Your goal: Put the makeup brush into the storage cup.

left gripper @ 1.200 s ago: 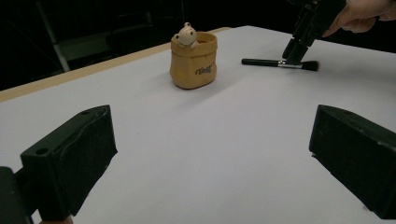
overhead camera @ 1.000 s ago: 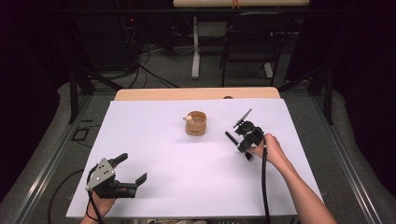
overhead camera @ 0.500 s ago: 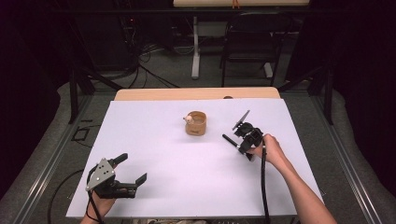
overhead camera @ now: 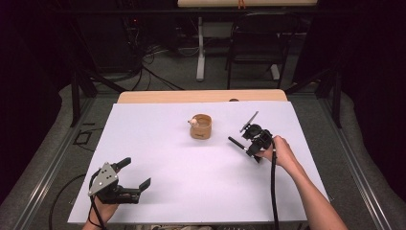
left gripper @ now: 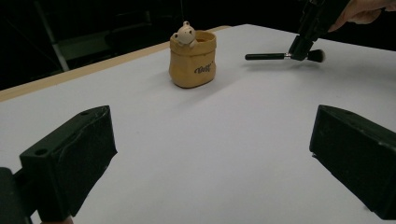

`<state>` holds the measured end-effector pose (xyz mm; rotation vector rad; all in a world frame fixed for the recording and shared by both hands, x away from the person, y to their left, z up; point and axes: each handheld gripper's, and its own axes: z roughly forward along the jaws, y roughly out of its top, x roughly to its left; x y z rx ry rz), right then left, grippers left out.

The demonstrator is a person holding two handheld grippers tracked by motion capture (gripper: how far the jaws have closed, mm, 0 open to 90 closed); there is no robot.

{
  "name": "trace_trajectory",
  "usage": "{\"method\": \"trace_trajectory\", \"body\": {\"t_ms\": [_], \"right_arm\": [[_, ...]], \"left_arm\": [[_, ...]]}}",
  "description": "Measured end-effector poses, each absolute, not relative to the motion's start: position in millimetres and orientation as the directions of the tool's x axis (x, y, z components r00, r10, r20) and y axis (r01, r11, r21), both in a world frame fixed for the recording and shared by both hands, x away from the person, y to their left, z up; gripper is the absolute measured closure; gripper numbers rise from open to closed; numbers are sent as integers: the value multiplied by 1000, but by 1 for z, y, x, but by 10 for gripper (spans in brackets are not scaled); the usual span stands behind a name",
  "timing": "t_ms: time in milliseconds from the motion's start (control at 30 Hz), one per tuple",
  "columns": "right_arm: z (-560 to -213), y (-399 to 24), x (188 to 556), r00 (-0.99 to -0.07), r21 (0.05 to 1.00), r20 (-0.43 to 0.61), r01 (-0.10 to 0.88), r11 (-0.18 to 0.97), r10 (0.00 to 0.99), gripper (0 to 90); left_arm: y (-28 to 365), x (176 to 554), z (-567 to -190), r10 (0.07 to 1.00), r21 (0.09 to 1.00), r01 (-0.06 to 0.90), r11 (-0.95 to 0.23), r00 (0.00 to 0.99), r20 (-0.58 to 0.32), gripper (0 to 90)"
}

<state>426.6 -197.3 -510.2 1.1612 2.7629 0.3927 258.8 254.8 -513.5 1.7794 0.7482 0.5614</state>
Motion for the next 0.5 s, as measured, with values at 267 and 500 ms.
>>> {"method": "trace_trajectory", "body": {"t_ms": [267, 500], "right_arm": [[-504, -194, 421, -725, 286, -21, 656, 699, 688, 779], [-499, -187, 414, -757, 292, -24, 620, 728, 653, 779]], "left_arm": [[254, 259, -513, 718, 948, 215, -233, 696, 19, 1], [254, 259, -513, 716, 948, 216, -234, 698, 18, 1]]}}
